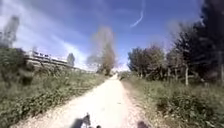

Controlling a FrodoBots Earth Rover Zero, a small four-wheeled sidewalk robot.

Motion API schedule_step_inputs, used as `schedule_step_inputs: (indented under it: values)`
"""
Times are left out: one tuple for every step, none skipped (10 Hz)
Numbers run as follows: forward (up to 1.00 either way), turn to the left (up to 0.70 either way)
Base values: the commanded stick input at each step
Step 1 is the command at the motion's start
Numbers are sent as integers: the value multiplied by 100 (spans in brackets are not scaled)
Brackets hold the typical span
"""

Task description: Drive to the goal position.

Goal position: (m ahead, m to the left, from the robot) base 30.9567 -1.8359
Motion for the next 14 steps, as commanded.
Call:
schedule_step_inputs:
  values:
    - [70,0]
    - [70,0]
    - [70,0]
    - [70,0]
    - [70,0]
    - [70,0]
    - [70,0]
    - [70,0]
    - [70,0]
    - [70,0]
    - [70,-12]
    - [70,-32]
    - [70,-35]
    - [70,-35]
